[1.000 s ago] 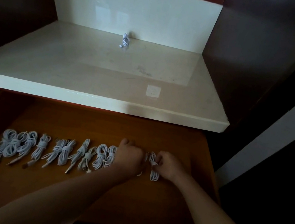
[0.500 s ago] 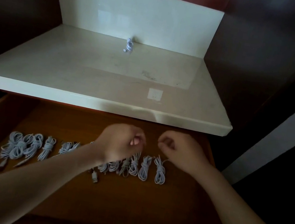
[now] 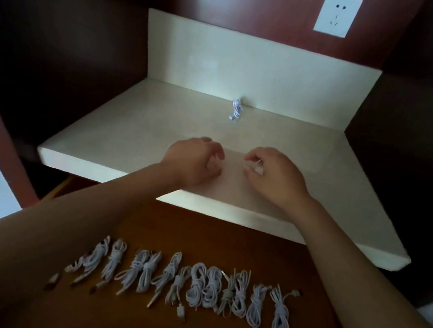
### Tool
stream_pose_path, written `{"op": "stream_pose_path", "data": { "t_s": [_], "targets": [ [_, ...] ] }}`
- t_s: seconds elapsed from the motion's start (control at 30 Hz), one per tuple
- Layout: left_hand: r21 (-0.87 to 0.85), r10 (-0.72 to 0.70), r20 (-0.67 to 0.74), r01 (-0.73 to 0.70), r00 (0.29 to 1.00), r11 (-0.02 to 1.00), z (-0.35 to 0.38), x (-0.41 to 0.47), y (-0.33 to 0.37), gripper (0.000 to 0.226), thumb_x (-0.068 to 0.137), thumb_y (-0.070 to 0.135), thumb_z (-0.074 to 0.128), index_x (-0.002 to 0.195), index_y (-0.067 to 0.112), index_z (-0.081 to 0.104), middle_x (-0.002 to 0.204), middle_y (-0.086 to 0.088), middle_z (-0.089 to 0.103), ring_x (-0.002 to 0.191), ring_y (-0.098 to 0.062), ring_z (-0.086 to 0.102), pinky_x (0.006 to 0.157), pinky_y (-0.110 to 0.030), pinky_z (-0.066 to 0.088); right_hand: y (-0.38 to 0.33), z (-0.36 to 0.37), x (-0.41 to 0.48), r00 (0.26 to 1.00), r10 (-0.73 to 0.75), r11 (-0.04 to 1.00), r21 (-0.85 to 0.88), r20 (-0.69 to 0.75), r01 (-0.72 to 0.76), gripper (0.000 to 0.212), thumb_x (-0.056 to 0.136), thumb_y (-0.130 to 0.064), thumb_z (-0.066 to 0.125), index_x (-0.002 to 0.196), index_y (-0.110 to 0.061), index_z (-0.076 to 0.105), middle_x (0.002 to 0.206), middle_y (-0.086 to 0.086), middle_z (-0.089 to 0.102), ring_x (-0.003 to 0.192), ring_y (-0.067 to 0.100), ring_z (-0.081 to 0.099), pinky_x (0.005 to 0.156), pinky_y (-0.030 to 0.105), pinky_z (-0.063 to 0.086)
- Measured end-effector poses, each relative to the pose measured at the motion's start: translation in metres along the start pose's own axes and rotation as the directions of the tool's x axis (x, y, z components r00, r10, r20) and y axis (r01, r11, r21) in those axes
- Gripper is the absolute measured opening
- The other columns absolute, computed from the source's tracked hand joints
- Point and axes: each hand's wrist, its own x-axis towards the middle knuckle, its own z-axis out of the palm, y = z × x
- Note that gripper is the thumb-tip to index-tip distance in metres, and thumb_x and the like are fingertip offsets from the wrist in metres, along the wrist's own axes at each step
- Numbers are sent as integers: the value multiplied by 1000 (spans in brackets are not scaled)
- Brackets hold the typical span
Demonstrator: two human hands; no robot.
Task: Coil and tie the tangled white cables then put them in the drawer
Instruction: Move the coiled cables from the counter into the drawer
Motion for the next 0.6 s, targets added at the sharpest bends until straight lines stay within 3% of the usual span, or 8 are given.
{"op": "stream_pose_path", "data": {
  "t_s": [0.27,0.6],
  "targets": [
    [103,-23,63,17,998,995,-4,85,-60,37,89,41,60,124,29,59,129,1,55,118,-21,55,93,-35,45,-6,24,99,996,84,982,-168,6,-81,39,92,-31,57,131,-26,55,132,2,53,125,23,48,96,35,42],
    [62,0,16,-1,1000,998,22,156,-114,38,90,41,55,127,29,56,133,0,51,125,-22,48,97,-37,40,14,67,200,981,193,974,-116,-12,-193,41,93,-32,52,133,-25,50,129,6,49,123,28,47,96,38,40]
  ]
}}
